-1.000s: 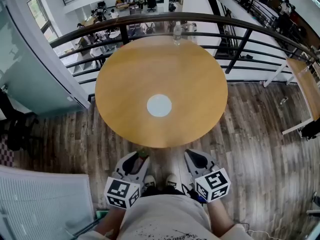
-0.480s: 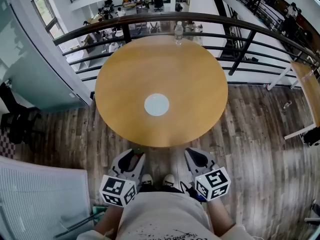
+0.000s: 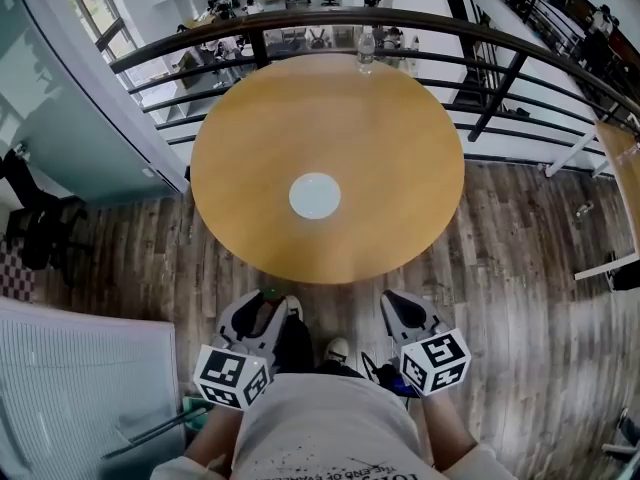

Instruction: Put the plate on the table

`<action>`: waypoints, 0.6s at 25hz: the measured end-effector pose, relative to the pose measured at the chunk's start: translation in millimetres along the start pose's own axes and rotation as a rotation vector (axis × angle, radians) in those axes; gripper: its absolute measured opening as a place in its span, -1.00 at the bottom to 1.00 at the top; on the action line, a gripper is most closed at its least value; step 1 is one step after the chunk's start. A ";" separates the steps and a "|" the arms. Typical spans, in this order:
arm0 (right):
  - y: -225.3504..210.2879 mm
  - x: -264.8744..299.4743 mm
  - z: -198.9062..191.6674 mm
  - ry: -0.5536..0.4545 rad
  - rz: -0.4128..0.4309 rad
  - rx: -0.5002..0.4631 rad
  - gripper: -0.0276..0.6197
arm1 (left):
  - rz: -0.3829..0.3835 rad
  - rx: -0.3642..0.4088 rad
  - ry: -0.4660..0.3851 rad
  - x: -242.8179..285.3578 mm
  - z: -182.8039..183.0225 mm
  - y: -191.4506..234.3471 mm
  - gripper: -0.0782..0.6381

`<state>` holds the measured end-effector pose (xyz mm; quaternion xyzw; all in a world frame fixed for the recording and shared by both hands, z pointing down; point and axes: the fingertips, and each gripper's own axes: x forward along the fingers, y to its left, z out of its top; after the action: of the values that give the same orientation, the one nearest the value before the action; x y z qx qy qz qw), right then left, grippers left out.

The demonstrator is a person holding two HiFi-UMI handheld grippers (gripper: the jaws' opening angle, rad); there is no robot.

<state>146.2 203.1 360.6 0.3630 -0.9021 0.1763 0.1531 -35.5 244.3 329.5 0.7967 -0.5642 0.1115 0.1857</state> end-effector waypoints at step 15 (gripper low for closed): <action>-30.5 87.3 27.9 0.026 -0.056 0.021 -0.84 | -0.069 0.030 0.008 71.8 25.8 65.8 -0.37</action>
<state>103.5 118.1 377.4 0.3874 -0.8876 0.1861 0.1657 -73.9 152.5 345.1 0.8179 -0.5339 0.1167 0.1800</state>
